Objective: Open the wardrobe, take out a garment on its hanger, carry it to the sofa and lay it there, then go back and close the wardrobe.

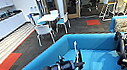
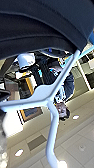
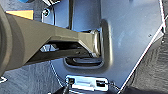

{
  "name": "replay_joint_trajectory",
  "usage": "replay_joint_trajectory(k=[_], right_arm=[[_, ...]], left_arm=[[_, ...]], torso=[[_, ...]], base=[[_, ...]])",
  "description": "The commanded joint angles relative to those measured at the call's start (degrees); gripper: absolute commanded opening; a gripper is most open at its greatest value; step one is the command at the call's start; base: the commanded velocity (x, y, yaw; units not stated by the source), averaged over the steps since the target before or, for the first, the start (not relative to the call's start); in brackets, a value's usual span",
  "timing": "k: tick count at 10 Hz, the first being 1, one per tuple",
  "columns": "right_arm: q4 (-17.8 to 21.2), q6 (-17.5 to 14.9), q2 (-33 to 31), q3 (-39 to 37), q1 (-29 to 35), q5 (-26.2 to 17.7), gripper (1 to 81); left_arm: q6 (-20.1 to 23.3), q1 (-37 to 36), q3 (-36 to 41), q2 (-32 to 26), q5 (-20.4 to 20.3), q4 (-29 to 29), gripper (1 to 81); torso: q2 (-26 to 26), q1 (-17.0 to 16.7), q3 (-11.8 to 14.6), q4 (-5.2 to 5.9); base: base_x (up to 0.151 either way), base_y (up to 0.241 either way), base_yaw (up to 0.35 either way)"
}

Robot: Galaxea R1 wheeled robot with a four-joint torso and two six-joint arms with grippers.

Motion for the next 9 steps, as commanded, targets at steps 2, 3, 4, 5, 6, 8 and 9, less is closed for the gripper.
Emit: replay_joint_trajectory(k=[2,3,4,5,6,8,9], right_arm=[[-1.06,-0.2,-0.26,0.33,0.54,-3.28,81.1],[-1.15,-0.2,-0.26,0.5,0.81,-3.28,81.1],[-1.41,-0.29,-0.09,0.5,0.98,-3.28,81.1],[-1.68,-0.29,-0.09,0.5,1.16,-3.28,81.1],[-1.68,-0.29,0.0,0.67,1.25,-3.28,81.1],[-1.76,-0.29,0.44,0.51,1.51,-3.28,81.1],[-1.85,-0.29,0.88,0.42,1.6,-3.28,81.1]], left_arm=[[-4.54,-16.1,-7.31,4.83,-2.28,0.36,1.0],[-5.61,-17.94,-9.26,6.17,-2.2,0.36,1.0],[-7.01,-19.61,-11.71,7.82,-2.11,0.36,1.0],[-7.99,-21.28,-13.74,9.42,-2.11,0.36,1.0],[-9.38,-23.12,-16.19,11.42,-2.11,0.36,1.0],[-11.23,-26.47,-21.1,15.64,-2.02,0.28,1.0],[-11.85,-27.35,-24.09,17.93,-1.93,0.28,1.0]], torso=[[0.0,0.0,0.0,0.0],[0.0,0.0,0.0,0.0],[0.0,0.0,0.0,0.0],[0.0,0.0,-5.26,0.0],[0.0,0.0,-0.15,0.0],[0.02,0.02,-1.05,0.0],[0.04,0.04,-1.11,0.0]], base=[[0.0,0.0,0.0],[0.0,0.0,0.0],[0.0,0.0,0.0],[0.0,0.0,0.0],[0.0,0.0,0.0],[0.0,0.0,0.0],[0.0,0.0,0.0]])
